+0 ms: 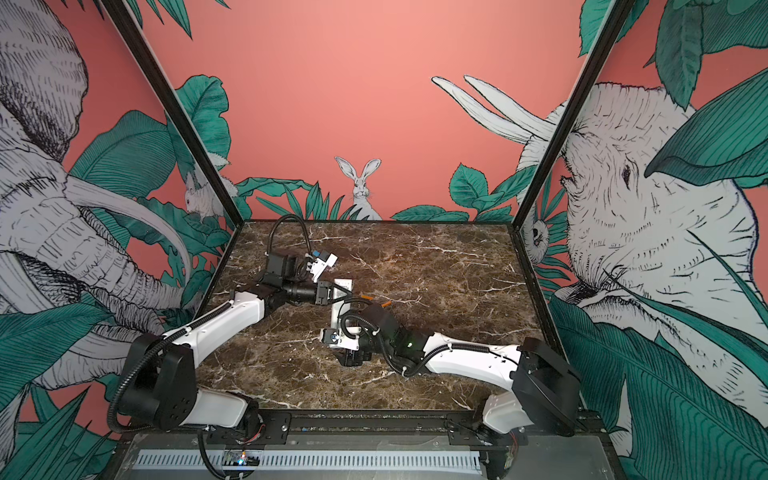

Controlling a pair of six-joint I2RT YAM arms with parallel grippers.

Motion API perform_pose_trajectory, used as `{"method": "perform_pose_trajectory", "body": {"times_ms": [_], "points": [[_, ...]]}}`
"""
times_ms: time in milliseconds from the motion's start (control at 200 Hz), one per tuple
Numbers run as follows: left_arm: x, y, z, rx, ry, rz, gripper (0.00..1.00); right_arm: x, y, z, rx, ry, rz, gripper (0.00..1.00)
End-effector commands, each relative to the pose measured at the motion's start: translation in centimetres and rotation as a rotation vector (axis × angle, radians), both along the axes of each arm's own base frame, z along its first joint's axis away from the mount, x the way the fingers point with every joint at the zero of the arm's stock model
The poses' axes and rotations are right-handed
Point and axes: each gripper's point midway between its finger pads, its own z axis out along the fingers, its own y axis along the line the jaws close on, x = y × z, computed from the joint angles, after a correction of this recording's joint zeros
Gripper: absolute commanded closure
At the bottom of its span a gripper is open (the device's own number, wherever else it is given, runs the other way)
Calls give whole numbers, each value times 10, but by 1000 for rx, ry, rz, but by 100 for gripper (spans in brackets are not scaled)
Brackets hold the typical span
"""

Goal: Load the batteries into the remote control

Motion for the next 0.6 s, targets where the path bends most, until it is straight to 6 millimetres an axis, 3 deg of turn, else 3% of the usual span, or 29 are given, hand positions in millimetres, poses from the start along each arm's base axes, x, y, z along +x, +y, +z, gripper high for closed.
{"method": "perform_pose_trajectory", "body": {"times_ms": [0, 595], "points": [[-3, -2, 15, -42, -35, -29, 100, -12, 7, -4, -11, 40, 60, 11], [3, 4, 13, -31, -37, 0, 100, -21, 4, -7, -45, 67, 105, 21]]}}
